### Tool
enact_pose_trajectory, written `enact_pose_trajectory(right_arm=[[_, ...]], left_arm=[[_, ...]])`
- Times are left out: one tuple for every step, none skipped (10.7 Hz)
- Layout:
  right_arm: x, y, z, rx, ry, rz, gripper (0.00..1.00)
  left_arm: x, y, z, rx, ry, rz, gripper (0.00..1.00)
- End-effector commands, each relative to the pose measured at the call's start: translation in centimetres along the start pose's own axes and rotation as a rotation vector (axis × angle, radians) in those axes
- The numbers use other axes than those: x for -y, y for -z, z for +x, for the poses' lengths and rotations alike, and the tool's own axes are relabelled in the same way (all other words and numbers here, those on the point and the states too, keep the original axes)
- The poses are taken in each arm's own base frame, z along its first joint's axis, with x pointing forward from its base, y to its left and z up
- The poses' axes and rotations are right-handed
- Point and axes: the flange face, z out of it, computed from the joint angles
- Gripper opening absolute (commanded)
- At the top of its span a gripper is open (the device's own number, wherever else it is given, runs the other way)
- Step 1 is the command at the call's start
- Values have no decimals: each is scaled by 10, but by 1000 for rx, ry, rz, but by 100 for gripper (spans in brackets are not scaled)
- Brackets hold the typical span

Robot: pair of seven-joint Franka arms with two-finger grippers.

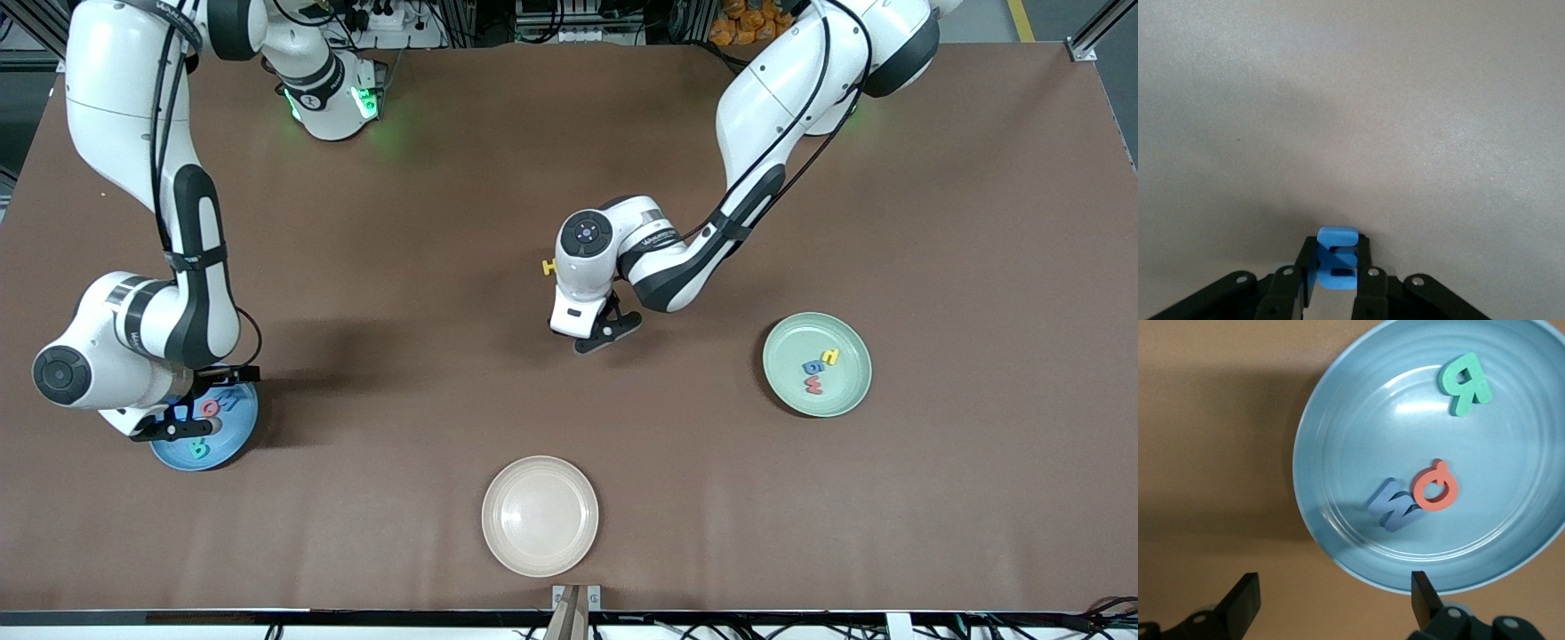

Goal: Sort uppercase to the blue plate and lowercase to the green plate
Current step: 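Lower the left gripper and grasp the blue 'e' letter, then carry the blue 'e' to the green plate while the right gripper reaches yellow 'H'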

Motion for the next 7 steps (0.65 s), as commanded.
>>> enact_pose_trajectory(right_arm=[[9, 13, -3, -6, 9, 19, 100], [16, 19, -1, -15, 11, 19, 100], [28, 23, 1, -21, 1, 17, 100], [45, 30, 1, -27, -20, 18, 100], [63, 35, 1, -18, -47, 22, 100], [78, 40, 1, -24, -41, 25, 100], [87, 44, 1, -30, -30, 31, 100]], left_arm=[[-3, 1, 5, -26, -35, -1, 0], [-2, 5, 7, -31, -51, 5, 0], [0, 10, 9, -37, -69, 34, 0], [3, 17, 15, -42, -105, 56, 0], [7, 22, 21, -42, -148, 80, 0], [11, 30, 29, -41, -187, 106, 0], [21, 36, 45, -41, -222, 137, 0]])
